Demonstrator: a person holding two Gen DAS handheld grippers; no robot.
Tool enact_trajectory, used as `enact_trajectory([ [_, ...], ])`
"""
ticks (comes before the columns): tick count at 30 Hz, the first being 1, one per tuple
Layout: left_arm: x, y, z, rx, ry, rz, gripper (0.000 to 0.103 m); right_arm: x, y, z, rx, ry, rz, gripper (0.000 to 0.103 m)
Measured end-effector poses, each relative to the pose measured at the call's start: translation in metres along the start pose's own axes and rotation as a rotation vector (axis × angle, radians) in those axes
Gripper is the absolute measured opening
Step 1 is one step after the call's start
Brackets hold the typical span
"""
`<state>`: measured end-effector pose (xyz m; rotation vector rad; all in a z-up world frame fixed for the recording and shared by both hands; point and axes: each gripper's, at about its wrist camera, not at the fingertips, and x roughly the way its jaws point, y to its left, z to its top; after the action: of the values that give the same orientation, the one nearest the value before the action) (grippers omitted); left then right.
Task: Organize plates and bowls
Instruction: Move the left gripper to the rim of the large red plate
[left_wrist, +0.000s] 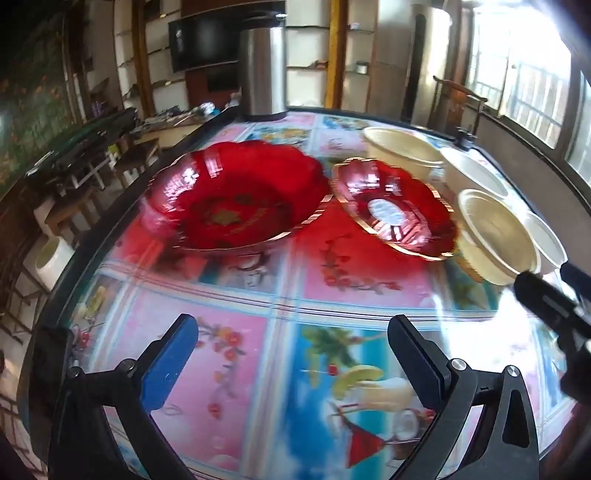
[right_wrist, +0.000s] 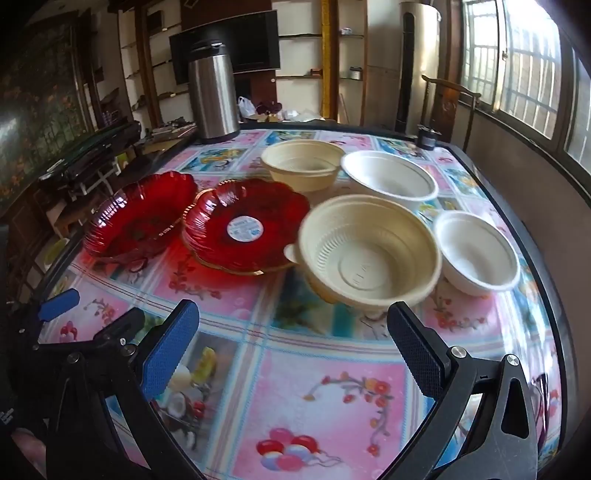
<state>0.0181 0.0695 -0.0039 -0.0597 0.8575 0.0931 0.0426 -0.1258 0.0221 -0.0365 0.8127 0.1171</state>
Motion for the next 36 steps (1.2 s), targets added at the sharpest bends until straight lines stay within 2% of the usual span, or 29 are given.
enact_trajectory([
  [3, 0.004, 0.016, 0.003, -0.028, 0.023, 0.0, 0.103, 0.005, 0.018, 0.011, -0.01, -0.031, 0.004, 0.103],
  [5, 0.003, 0.025, 0.005, -0.038, 0.011, 0.0, 0.102, 0.012, 0.031, 0.019, -0.025, -0.034, 0.017, 0.103],
  [8, 0.001, 0.028, 0.009, 0.013, -0.015, 0.079, 0.102, 0.013, 0.042, 0.026, -0.044, -0.044, 0.043, 0.103],
  [11, 0.005, 0.043, 0.016, 0.005, 0.002, 0.066, 0.102, 0.014, 0.055, 0.032, -0.066, -0.05, 0.06, 0.103],
  [20, 0.012, 0.084, 0.033, -0.069, -0.037, 0.094, 0.102, 0.027, 0.081, 0.058, -0.111, -0.065, 0.098, 0.103],
  [30, 0.031, 0.108, 0.05, -0.141, 0.009, 0.098, 0.102, 0.053, 0.11, 0.092, -0.192, -0.078, 0.122, 0.103],
  [36, 0.04, 0.111, 0.056, -0.162, 0.035, 0.125, 0.102, 0.08, 0.116, 0.113, -0.228, -0.031, 0.159, 0.103],
])
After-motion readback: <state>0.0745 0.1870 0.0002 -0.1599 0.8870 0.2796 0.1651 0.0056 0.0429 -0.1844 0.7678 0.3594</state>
